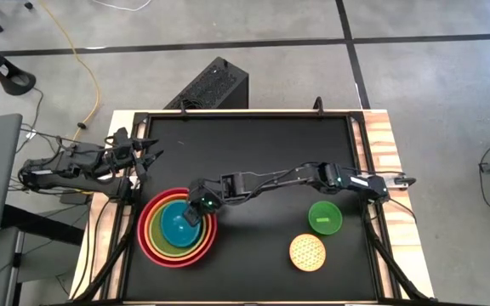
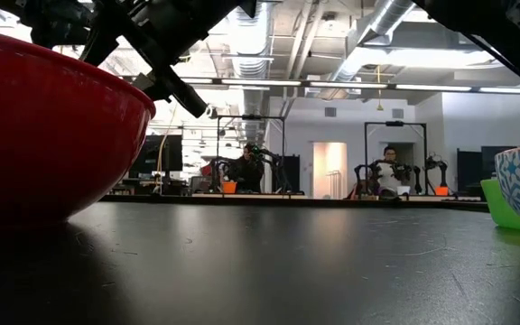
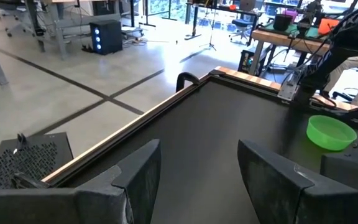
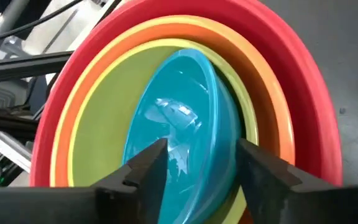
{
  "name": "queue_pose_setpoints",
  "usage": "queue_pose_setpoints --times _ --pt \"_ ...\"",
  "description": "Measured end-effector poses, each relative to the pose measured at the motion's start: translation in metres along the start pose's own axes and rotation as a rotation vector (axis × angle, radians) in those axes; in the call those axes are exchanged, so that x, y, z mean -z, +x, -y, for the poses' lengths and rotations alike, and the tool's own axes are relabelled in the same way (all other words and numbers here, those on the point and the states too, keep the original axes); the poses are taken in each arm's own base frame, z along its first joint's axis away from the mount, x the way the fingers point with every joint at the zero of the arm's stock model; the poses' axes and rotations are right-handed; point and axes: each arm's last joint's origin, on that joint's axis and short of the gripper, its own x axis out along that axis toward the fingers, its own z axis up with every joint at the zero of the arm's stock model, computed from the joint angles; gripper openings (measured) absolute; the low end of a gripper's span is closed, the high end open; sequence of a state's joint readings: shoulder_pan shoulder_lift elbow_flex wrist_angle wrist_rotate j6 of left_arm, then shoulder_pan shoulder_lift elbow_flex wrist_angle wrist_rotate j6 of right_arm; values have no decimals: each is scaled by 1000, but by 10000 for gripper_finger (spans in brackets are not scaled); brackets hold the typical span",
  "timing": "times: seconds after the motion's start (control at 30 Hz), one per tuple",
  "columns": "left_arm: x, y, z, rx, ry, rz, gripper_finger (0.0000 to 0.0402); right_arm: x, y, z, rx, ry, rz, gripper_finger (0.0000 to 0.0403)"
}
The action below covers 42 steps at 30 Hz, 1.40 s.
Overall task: Nest bowls inside each other
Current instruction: Stack the blue bowl into the green bowl
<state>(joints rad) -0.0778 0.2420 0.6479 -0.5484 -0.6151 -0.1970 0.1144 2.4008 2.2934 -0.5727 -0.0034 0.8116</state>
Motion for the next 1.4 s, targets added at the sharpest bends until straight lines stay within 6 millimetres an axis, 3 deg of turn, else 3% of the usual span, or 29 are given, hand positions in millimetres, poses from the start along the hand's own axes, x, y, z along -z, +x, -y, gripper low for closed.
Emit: queue_pose_setpoints --times 0.3,0.53,0.7,0.93,1.4 --pt "0 0 0 -1 1 0 203 -18 -15 3 -116 7 -96 228" --pt "0 0 0 -2 10 -1 203 -26 -49 -5 -68 -27 -74 211" --pt "0 0 0 -11 17 3 203 -20 -46 -12 -86 -52 -70 163" --pt "0 0 -1 -19 18 4 203 -9 -35 -7 -61 -73 -77 15" --pt "0 0 0 7 18 -2 203 9 -8 11 -87 -16 -92 2"
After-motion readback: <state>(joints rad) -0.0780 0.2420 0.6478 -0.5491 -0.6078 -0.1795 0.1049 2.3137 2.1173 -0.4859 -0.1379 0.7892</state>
